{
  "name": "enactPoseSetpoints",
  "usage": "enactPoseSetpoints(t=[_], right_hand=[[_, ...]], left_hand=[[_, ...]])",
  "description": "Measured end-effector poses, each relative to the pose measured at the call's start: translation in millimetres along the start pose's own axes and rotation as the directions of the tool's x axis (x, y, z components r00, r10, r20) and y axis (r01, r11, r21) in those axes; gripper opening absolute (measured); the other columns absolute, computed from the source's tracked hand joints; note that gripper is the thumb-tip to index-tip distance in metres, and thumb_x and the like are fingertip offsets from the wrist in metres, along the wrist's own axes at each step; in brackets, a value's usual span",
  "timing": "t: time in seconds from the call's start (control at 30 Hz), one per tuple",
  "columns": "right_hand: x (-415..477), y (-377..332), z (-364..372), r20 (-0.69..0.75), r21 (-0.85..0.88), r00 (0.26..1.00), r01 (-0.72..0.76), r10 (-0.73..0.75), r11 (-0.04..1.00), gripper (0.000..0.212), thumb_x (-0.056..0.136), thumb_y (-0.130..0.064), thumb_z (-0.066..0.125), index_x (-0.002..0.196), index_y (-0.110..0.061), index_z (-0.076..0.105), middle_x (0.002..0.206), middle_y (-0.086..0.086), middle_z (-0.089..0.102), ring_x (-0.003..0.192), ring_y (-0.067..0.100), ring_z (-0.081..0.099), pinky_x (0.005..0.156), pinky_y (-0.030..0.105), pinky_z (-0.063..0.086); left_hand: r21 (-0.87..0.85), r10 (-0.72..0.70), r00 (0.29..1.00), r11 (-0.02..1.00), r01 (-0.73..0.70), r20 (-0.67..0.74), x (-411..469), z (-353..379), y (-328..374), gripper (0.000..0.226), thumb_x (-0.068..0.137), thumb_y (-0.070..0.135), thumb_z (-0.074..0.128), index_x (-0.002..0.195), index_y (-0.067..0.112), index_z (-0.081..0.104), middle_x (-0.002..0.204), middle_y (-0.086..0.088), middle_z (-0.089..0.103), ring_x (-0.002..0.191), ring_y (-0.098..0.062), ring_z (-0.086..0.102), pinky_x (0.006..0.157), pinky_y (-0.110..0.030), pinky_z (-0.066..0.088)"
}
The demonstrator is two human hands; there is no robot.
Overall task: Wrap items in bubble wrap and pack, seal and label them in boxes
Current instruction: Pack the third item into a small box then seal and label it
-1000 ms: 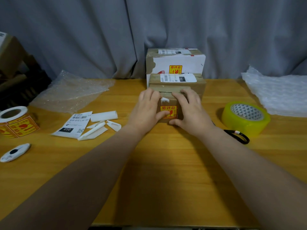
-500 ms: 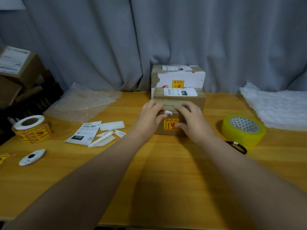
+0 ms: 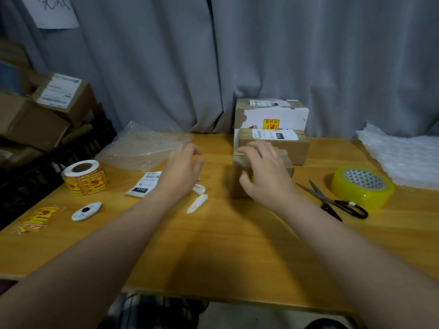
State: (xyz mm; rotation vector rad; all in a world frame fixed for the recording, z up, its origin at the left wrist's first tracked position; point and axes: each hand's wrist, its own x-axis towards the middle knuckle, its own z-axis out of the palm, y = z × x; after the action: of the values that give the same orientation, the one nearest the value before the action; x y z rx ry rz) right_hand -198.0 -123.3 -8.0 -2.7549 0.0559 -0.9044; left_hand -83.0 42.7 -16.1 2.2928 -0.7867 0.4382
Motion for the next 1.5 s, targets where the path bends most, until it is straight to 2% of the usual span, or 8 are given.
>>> enactPoseSetpoints(t=[0.13, 0.27, 0.6, 0.8, 0.97, 1.13, 1.27, 1.5], right_hand=[[1, -32, 26, 0.152, 0.145, 0.987, 0.028, -0.050, 0.989, 0.036, 0.091, -0.021, 0.053, 0.127, -0.020, 0.053, 0.131, -0.001, 0.046, 0.128, 0.016, 0.035, 0.110, 0.029, 0.022], [-2, -43, 53, 0.143, 0.049, 0.986, 0.082, -0.088, 0.995, 0.029, 0.093, -0.025, 0.052, 0.120, -0.021, 0.059, 0.122, -0.004, 0.055, 0.127, 0.014, 0.041, 0.116, 0.028, -0.009], [-1, -50, 72, 0.192, 0.071, 0.981, -0.009, -0.005, 0.997, 0.023, 0.094, -0.022, 0.050, 0.113, -0.019, 0.062, 0.115, -0.002, 0.059, 0.118, 0.015, 0.048, 0.118, 0.029, -0.003], [-5, -48, 65, 0.279, 0.285, 0.958, -0.151, 0.068, 0.947, 0.027, 0.096, -0.025, 0.052, 0.120, -0.016, 0.061, 0.119, -0.001, 0.059, 0.111, 0.014, 0.052, 0.085, 0.019, 0.037], [13, -55, 50, 0.461, 0.747, 0.831, -0.553, 0.312, 0.369, 0.060, 0.088, -0.050, 0.059, 0.136, -0.015, 0.049, 0.121, 0.001, 0.063, 0.106, 0.012, 0.062, 0.096, 0.033, 0.049], [32, -51, 17, 0.435, 0.874, 0.766, -0.486, 0.474, -0.017, 0.029, 0.091, -0.030, 0.063, 0.116, -0.015, 0.059, 0.093, 0.002, 0.069, 0.071, 0.010, 0.066, 0.054, 0.020, 0.051], [25, -30, -4, 0.318, 0.878, 0.739, -0.466, 0.594, 0.110, 0.019, 0.098, -0.029, 0.053, 0.109, -0.017, 0.063, 0.088, -0.004, 0.069, 0.074, 0.009, 0.066, 0.056, 0.022, 0.054], [4, 6, -23, 0.125, 0.687, 0.852, -0.444, 0.509, 0.575, 0.016, 0.092, -0.034, 0.061, 0.087, -0.020, 0.067, 0.081, -0.003, 0.071, 0.074, 0.013, 0.068, 0.064, 0.031, 0.053]], left_hand=[[0.408, -0.278, 0.950, 0.891, 0.199, 0.143, -10, -9, -58, 0.038, 0.098, 0.028, 0.043, 0.130, 0.007, 0.046, 0.133, -0.018, 0.045, 0.122, -0.035, 0.040, 0.103, -0.039, 0.032], [0.567, -0.564, 0.772, 0.753, 0.334, 0.295, -24, -14, -100, 0.046, 0.099, 0.042, 0.028, 0.141, 0.024, 0.034, 0.145, -0.016, 0.036, 0.131, -0.038, 0.032, 0.108, -0.048, 0.031], [0.409, -0.547, 0.771, 0.817, 0.407, 0.326, -19, -14, -75, 0.063, 0.081, 0.045, 0.062, 0.136, 0.020, 0.043, 0.136, -0.012, 0.042, 0.125, -0.031, 0.036, 0.094, -0.035, 0.036], [0.493, -0.352, 0.919, 0.840, 0.225, 0.179, -14, -15, -51, 0.020, 0.092, 0.020, 0.047, 0.087, 0.003, 0.057, 0.073, -0.006, 0.056, 0.064, -0.023, 0.049, 0.050, -0.030, 0.033], [0.402, 0.077, 0.996, 0.914, -0.050, -0.051, -16, -19, -5, 0.012, 0.095, 0.022, 0.043, 0.089, 0.011, 0.045, 0.078, -0.002, 0.047, 0.064, -0.024, 0.048, 0.052, -0.033, 0.030], [0.318, 0.479, 0.877, 0.837, -0.446, -0.031, -25, -4, 33, 0.022, 0.089, 0.028, 0.047, 0.088, 0.010, 0.060, 0.088, -0.003, 0.061, 0.069, -0.022, 0.060, 0.044, -0.028, 0.040], [-0.106, 0.376, 0.919, 0.925, -0.365, 0.119, -26, 7, 44, 0.026, 0.093, 0.036, 0.053, 0.098, 0.014, 0.065, 0.115, 0.002, 0.063, 0.103, -0.013, 0.056, 0.084, -0.031, 0.047], [-0.574, -0.036, 0.997, 0.816, 0.069, 0.068, -13, -1, 70, 0.027, 0.089, 0.032, 0.063, 0.108, 0.015, 0.053, 0.101, -0.002, 0.060, 0.076, -0.019, 0.061, 0.070, -0.033, 0.053]])
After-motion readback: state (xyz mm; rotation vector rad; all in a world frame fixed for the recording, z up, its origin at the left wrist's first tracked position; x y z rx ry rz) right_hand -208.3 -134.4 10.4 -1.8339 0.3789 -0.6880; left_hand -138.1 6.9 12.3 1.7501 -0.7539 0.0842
